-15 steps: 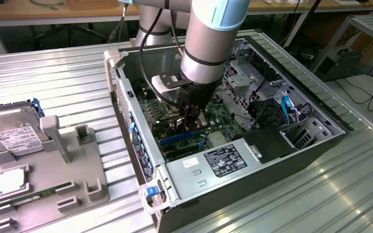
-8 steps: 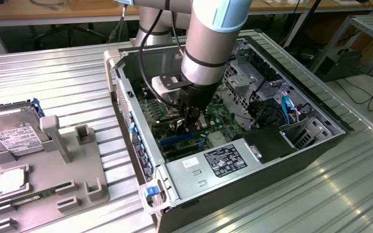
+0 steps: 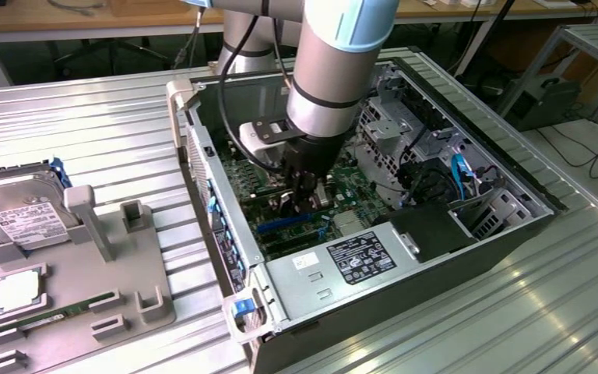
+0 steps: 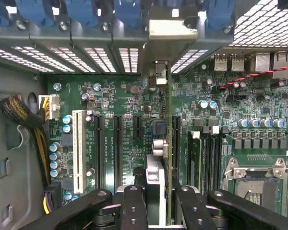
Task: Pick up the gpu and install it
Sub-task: 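Insert the gpu into the slot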
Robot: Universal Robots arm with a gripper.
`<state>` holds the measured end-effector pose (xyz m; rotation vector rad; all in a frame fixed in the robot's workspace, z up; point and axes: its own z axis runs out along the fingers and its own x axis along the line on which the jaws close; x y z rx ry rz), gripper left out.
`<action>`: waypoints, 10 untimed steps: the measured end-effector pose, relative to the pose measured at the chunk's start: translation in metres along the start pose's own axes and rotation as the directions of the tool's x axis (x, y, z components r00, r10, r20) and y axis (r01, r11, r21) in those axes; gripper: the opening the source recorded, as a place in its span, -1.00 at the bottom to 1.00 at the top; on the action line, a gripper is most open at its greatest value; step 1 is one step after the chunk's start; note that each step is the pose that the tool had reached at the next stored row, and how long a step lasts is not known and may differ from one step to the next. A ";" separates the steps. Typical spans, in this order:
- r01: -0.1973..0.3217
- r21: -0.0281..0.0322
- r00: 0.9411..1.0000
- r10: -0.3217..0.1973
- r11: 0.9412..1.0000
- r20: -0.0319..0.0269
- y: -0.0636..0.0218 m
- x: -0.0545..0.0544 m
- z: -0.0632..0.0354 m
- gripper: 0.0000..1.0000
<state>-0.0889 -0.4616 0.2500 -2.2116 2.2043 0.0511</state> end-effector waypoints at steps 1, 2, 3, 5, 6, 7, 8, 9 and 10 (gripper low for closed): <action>-0.001 0.000 1.000 0.001 1.000 0.000 0.0003 0.000 0.0000 -0.44; -0.001 0.000 1.000 0.001 1.000 0.000 0.0005 0.000 0.0000 -0.44; -0.002 -0.001 1.000 0.002 1.000 0.000 0.0007 0.000 0.0001 -0.44; -0.003 -0.002 1.000 0.003 1.000 0.000 0.0008 0.000 0.0007 -0.44; -0.003 -0.003 1.000 0.003 1.000 0.000 0.0009 0.000 0.0009 -0.44; -0.004 -0.003 1.000 0.004 1.000 0.000 0.0009 0.000 0.0015 -0.44; -0.004 -0.003 1.000 0.004 1.000 0.000 0.0009 0.000 0.0027 -0.44; -0.004 -0.003 1.000 0.004 1.000 0.000 0.0009 0.000 0.0036 -0.44; -0.004 -0.003 1.000 0.004 1.000 0.000 0.0009 0.000 0.0046 -0.44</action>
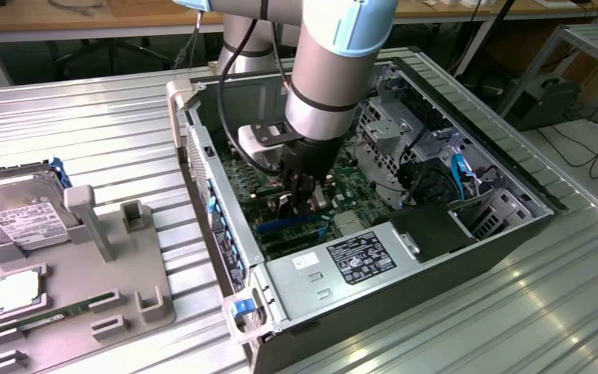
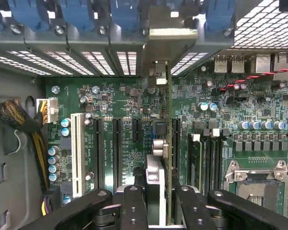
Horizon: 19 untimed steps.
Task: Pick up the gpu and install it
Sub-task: 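Insert the gpu into the slot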
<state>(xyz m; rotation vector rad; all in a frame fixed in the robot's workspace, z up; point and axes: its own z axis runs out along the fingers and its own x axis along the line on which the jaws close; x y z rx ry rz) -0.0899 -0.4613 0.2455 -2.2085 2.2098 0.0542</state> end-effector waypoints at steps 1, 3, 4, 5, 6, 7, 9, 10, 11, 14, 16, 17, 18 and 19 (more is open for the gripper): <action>0.000 0.000 1.000 0.000 1.000 0.000 0.0000 0.000 0.0008 -0.44; -0.001 -0.001 1.000 0.001 1.000 0.000 0.0005 0.000 0.0015 -0.44; -0.001 -0.001 1.000 0.001 1.000 0.000 0.0010 0.000 0.0016 -0.44; -0.001 -0.002 1.000 0.001 1.000 0.000 0.0012 -0.001 0.0019 -0.44; -0.002 -0.003 1.000 0.002 1.000 0.000 0.0012 -0.001 0.0024 -0.44; -0.003 -0.003 1.000 0.003 1.000 0.000 0.0013 -0.001 0.0033 -0.44; -0.004 -0.006 1.000 0.004 1.000 0.000 0.0014 -0.002 0.0044 -0.44; -0.004 -0.007 1.000 0.004 1.000 0.000 0.0015 -0.002 0.0049 -0.44; -0.004 -0.008 1.000 0.004 1.000 0.000 0.0015 -0.002 0.0055 -0.44; -0.005 -0.011 1.000 0.005 1.000 0.000 0.0017 -0.002 0.0068 -0.44; -0.005 -0.013 1.000 0.005 1.000 0.000 0.0017 -0.002 0.0070 -0.44; -0.005 -0.013 1.000 0.005 1.000 0.000 0.0020 -0.002 0.0071 -0.44; -0.005 -0.013 1.000 0.005 1.000 0.000 0.0023 -0.002 0.0071 -0.44; -0.005 -0.013 1.000 0.005 1.000 0.000 0.0026 -0.002 0.0072 -0.44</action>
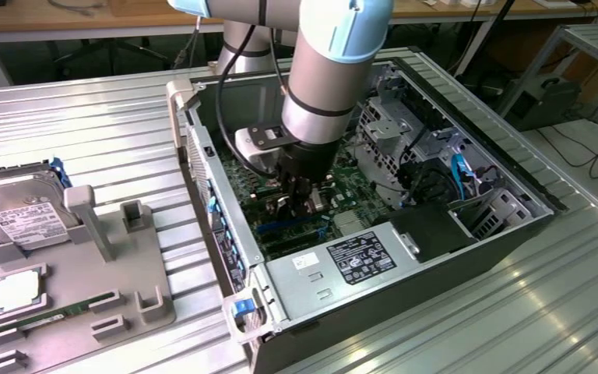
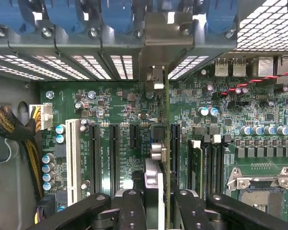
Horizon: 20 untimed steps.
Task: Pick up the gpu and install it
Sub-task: 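Insert the gpu into the slot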
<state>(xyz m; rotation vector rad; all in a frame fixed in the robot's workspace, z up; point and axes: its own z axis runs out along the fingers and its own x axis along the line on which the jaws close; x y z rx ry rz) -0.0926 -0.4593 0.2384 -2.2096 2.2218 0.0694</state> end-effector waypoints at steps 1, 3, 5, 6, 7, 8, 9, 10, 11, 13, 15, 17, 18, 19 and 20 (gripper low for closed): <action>0.000 0.000 1.000 0.000 1.000 0.000 0.0002 0.000 0.0000 -0.44; 0.000 -0.002 1.000 0.000 1.000 0.000 0.0008 0.000 0.0000 -0.44; 0.000 -0.006 1.000 0.000 1.000 0.000 0.0009 0.000 0.0001 -0.44; 0.000 -0.008 1.000 0.000 1.000 0.000 0.0009 0.000 0.0002 -0.44; -0.001 -0.009 1.000 0.001 1.000 0.000 0.0009 0.000 0.0005 -0.44; -0.001 -0.010 1.000 0.001 1.000 0.000 0.0008 0.000 0.0007 -0.44; -0.001 -0.010 1.000 0.001 1.000 0.000 0.0008 0.000 0.0010 -0.44; -0.002 -0.010 1.000 0.002 1.000 0.000 0.0009 0.000 0.0015 -0.44; -0.002 -0.010 1.000 0.002 1.000 0.000 0.0008 0.000 0.0016 -0.44; -0.002 -0.010 1.000 0.002 1.000 0.000 0.0008 0.000 0.0018 -0.44; -0.003 -0.010 1.000 0.003 1.000 0.000 -0.0002 0.000 0.0020 -0.44; -0.004 -0.010 1.000 0.004 1.000 0.000 -0.0021 0.000 0.0019 -0.44; -0.005 -0.010 1.000 0.005 1.000 0.000 -0.0030 0.000 0.0018 -0.44; -0.005 -0.010 1.000 0.005 1.000 0.000 -0.0032 0.000 0.0018 -0.44; -0.006 -0.010 1.000 0.006 1.000 0.000 -0.0033 0.000 0.0018 -0.44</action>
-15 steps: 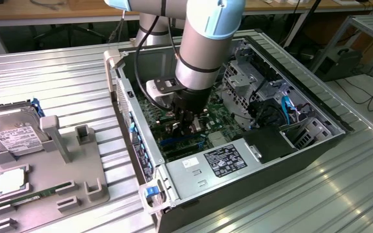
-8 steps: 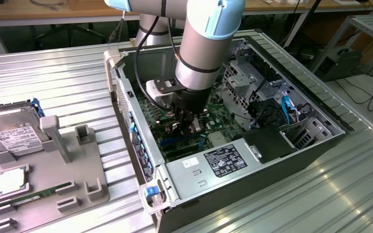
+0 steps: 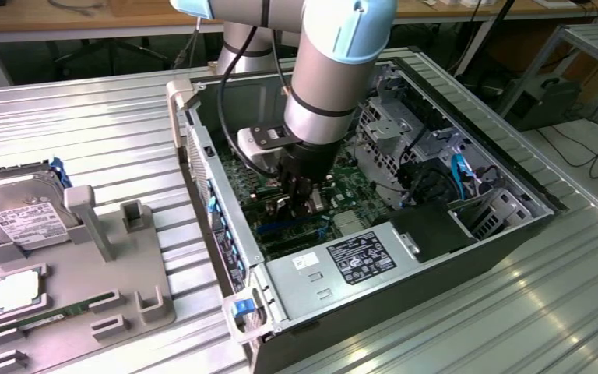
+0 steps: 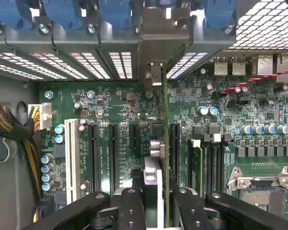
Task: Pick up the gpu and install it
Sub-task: 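Insert the gpu into the slot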
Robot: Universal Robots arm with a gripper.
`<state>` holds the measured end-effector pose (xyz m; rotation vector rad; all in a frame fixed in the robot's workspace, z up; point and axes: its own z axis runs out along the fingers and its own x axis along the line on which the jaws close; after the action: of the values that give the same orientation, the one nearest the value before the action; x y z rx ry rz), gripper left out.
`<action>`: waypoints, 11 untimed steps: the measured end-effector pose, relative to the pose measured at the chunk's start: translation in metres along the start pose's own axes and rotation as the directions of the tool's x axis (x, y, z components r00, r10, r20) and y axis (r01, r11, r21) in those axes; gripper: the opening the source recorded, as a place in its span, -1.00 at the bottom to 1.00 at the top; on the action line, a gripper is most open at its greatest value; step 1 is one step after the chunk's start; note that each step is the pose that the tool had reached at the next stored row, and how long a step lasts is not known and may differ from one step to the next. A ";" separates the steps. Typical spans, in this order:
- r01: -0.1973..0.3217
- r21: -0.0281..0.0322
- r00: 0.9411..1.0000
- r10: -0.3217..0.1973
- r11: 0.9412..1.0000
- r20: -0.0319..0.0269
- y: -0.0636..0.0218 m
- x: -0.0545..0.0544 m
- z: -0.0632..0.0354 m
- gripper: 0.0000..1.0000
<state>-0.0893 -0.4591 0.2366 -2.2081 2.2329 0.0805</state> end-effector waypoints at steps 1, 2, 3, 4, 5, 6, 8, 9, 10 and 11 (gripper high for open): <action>0.000 0.000 1.000 0.000 1.000 0.000 0.0000 0.000 0.0000 -0.44; 0.000 0.000 1.000 0.000 1.000 0.000 -0.0001 0.000 0.0000 -0.44; 0.000 0.000 1.000 0.000 1.000 0.000 -0.0001 0.000 0.0000 -0.44; 0.000 0.000 1.000 0.000 1.000 0.000 -0.0001 0.000 0.0000 -0.44; 0.000 0.000 1.000 0.000 1.000 0.000 -0.0002 0.000 -0.0006 -0.44; 0.000 0.000 1.000 0.000 1.000 0.000 -0.0002 0.000 -0.0016 -0.44; 0.000 0.000 1.000 0.000 1.000 0.000 0.0000 0.000 -0.0039 -0.44; 0.000 0.000 1.000 0.000 1.000 0.000 0.0000 0.000 -0.0040 -0.44; 0.000 0.000 1.000 0.000 1.000 0.000 0.0000 0.000 -0.0040 -0.44; 0.000 0.000 1.000 0.000 1.000 0.000 -0.0021 0.000 -0.0043 -0.44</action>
<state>-0.0870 -0.4590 0.2408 -2.2083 2.2329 0.0806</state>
